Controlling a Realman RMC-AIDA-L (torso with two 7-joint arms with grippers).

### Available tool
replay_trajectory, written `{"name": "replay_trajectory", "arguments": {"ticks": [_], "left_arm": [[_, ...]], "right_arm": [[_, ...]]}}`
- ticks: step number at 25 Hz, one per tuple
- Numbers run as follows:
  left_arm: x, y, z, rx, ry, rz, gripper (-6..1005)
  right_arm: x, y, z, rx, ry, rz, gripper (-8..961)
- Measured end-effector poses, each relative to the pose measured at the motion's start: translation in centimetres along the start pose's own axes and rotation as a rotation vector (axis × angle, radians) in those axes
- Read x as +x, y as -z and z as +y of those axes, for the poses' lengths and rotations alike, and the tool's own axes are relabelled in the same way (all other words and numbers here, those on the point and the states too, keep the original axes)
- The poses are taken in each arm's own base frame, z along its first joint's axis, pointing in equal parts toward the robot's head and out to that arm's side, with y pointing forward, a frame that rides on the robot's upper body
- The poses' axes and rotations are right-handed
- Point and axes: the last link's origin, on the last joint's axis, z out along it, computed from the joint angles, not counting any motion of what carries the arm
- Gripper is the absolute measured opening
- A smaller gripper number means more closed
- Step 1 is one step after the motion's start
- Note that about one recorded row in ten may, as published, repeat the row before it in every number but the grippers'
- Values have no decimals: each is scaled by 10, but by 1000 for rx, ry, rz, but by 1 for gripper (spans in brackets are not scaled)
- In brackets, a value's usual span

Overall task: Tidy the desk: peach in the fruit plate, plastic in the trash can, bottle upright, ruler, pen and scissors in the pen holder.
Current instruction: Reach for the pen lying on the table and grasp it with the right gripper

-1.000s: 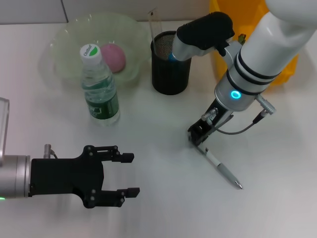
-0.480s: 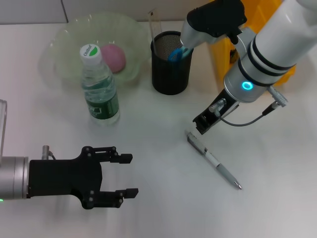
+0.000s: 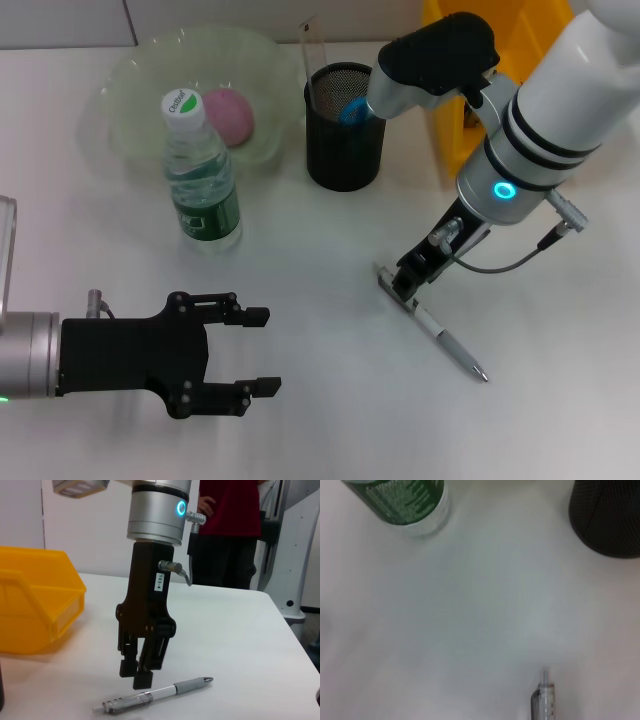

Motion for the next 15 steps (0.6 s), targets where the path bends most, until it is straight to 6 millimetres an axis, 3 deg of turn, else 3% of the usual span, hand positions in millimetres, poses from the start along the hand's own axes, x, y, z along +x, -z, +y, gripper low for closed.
{"name": "replay_trajectory", "arguments": {"ticks": [4,15], "left_arm": [[0,0,0,0,1,0,726],[1,0,-1,0,-2,-1,726]], "right_arm": [[4,-3,1,-2,3,10,375],[10,-13,5,5,28,36,366]]}}
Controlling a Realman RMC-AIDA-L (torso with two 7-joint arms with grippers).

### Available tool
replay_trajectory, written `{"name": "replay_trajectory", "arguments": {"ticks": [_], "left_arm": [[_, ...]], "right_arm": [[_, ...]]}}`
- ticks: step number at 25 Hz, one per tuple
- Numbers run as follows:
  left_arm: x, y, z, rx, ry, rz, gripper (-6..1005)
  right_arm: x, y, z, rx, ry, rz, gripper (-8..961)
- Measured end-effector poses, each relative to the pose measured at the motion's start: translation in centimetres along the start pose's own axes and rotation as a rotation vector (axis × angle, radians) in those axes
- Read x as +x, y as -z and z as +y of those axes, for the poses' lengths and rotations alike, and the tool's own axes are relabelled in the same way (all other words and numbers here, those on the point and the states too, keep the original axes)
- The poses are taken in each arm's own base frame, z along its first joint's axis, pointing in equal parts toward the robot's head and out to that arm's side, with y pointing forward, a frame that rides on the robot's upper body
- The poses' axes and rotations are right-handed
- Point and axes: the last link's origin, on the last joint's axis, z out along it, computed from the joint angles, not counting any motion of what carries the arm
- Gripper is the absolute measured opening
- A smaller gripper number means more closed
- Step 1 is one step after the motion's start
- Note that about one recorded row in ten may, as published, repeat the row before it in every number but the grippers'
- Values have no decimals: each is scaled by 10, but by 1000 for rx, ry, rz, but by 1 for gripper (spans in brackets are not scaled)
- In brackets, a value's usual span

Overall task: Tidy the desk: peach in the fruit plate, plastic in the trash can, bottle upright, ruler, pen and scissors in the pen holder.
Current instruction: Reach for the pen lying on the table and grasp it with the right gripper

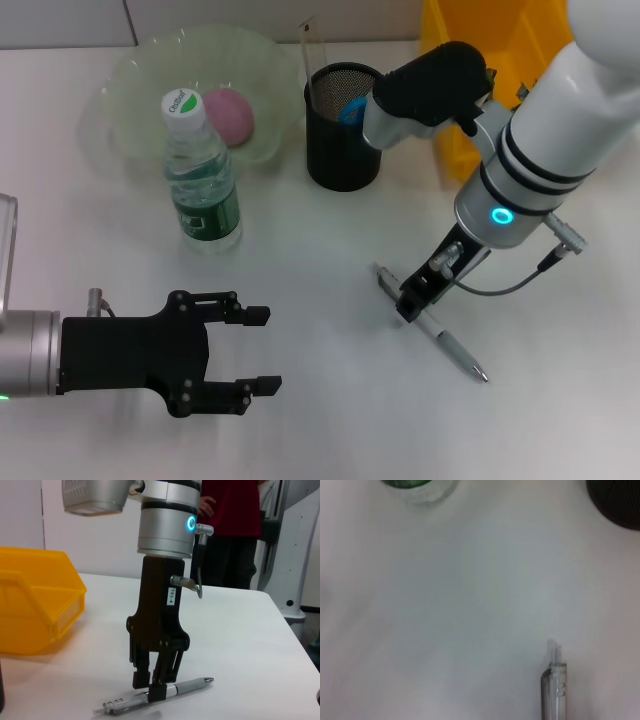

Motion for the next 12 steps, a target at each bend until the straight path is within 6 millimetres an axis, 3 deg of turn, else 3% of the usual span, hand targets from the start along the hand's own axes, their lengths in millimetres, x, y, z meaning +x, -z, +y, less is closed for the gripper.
{"name": "replay_trajectory", "arguments": {"ticks": [12], "left_arm": [[0,0,0,0,-4,1,726]], "right_arm": [[3,-4,1,1,4,5,324]]}}
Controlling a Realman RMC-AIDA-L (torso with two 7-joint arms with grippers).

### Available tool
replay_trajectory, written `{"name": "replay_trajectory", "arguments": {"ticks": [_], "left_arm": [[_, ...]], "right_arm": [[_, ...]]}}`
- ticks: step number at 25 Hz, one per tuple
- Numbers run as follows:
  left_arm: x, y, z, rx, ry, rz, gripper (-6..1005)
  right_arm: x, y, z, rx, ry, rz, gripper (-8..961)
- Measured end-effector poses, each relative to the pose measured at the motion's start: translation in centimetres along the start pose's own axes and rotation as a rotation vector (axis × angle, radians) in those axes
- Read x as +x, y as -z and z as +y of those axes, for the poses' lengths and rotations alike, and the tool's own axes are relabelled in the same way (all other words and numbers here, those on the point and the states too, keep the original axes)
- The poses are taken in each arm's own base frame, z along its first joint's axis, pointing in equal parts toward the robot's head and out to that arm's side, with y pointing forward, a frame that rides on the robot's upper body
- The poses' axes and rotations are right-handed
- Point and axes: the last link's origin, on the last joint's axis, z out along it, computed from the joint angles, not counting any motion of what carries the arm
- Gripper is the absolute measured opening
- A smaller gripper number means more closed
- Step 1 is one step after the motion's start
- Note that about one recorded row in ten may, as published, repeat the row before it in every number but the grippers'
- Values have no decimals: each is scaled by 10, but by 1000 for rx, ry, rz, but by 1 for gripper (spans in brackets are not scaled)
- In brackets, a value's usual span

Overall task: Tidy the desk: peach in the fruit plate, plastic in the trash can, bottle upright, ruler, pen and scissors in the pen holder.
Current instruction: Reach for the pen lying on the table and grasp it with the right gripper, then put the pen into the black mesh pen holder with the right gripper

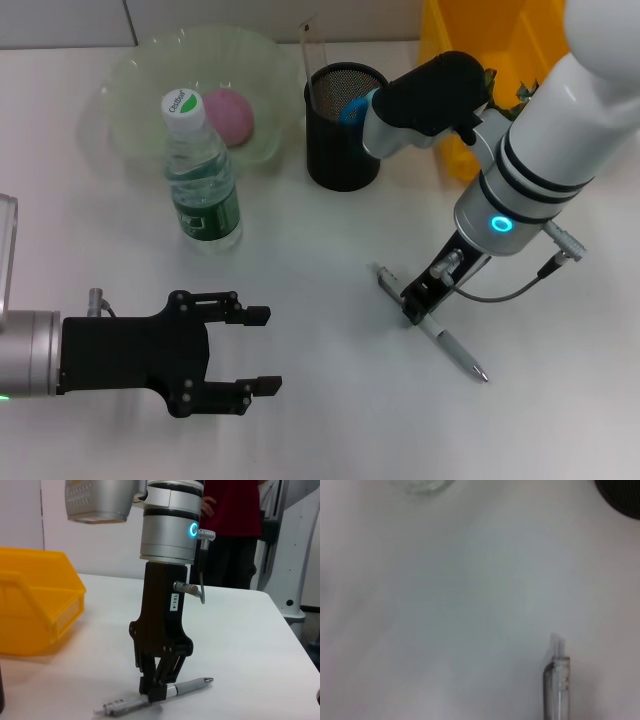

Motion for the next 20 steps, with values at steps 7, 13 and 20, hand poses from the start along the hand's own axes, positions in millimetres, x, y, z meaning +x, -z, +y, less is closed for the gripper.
{"name": "replay_trajectory", "arguments": {"ticks": [7,13,20], "left_arm": [[0,0,0,0,-1,1,726],[0,1,1,2,4,9,726],[1,4,1,12,3,29,726]], "right_arm": [[0,2,3,1,17,-21,115],[3,24,5,-15,16,-118,114],[13,80,-25,-63,-13,-414,112]]}}
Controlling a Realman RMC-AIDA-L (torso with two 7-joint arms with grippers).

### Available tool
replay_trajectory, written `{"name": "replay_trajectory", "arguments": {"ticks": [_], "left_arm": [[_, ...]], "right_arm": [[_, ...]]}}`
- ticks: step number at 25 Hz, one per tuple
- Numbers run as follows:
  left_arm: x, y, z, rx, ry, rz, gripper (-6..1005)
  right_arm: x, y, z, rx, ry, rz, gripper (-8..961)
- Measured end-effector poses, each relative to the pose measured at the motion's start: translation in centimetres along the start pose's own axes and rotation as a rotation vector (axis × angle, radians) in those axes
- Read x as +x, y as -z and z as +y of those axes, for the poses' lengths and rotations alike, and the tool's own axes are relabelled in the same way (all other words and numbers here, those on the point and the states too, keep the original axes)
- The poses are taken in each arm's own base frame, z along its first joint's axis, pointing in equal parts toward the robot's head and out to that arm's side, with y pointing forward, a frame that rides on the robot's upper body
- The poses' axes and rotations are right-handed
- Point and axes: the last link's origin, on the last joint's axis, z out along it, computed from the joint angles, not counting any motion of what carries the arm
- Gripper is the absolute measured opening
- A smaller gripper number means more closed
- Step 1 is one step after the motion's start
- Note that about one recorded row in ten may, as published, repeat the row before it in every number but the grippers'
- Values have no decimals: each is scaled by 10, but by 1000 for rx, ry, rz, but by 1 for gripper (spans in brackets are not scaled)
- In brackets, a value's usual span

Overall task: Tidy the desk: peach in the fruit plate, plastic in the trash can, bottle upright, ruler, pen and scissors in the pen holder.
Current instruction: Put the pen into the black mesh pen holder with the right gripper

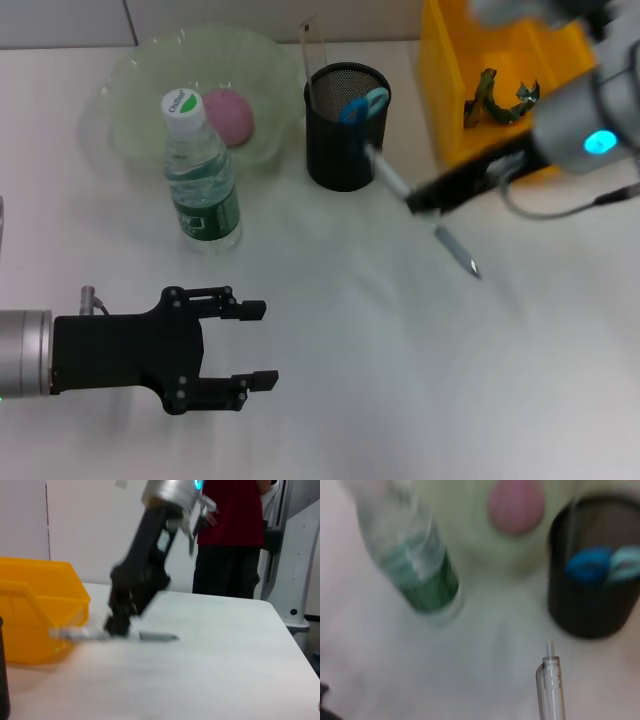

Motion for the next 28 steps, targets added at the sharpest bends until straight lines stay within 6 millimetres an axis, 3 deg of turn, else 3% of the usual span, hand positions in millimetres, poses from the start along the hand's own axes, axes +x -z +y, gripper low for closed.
{"name": "replay_trajectory", "arguments": {"ticks": [6,10,13,15,16,17,28], "left_arm": [[0,0,1,-1,10,0,726],[1,-2,1,-3,11,5,726],[2,-3,0,-7,15,8,726],[2,-4,0,-7,16,8,726],[2,-4,0,-7,16,8,726],[3,-4,-1,-9,17,9,726],[5,-5,-2,0,21,22,726]], "right_arm": [[5,50,-32,-211,-53,-407,112],[13,58,-54,-329,-64,-696,112],[15,42,-63,-385,-75,-834,112],[13,13,-68,-369,-78,-908,111],[13,13,-68,-369,-78,-908,111],[11,-7,-69,-336,-67,-932,111],[-19,-53,-69,-91,12,-1042,111]]}}
